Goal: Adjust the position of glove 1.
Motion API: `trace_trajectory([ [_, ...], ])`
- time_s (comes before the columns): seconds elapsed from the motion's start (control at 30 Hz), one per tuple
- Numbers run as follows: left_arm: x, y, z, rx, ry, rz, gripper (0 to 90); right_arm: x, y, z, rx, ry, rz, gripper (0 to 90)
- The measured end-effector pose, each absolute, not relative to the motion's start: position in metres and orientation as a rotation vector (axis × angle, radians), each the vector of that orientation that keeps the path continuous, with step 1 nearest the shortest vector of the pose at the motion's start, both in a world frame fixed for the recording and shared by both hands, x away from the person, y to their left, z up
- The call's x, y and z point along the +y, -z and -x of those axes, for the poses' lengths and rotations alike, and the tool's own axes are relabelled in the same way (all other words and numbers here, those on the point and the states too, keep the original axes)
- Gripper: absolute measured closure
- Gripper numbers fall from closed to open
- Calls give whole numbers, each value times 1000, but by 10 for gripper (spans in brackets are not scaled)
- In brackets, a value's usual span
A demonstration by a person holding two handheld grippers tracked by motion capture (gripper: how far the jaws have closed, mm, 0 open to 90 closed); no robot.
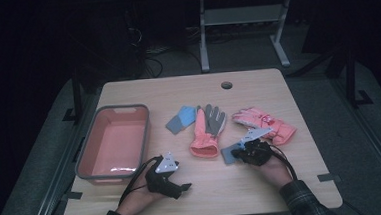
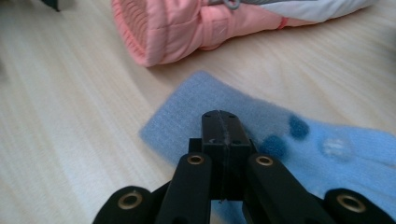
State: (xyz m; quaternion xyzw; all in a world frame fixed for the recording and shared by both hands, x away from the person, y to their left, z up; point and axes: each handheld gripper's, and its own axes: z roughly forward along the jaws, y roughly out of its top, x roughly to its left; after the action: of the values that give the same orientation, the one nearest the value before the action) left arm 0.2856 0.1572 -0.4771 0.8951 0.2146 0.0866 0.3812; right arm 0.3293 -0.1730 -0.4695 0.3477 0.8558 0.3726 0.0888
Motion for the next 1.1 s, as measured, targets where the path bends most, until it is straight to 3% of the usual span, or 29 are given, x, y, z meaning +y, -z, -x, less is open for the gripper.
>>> trace_trajectory([
  [1.1,158,477,-285,544,-222,-2288,125,-160,469,-281,2682,-1167,-878,900],
])
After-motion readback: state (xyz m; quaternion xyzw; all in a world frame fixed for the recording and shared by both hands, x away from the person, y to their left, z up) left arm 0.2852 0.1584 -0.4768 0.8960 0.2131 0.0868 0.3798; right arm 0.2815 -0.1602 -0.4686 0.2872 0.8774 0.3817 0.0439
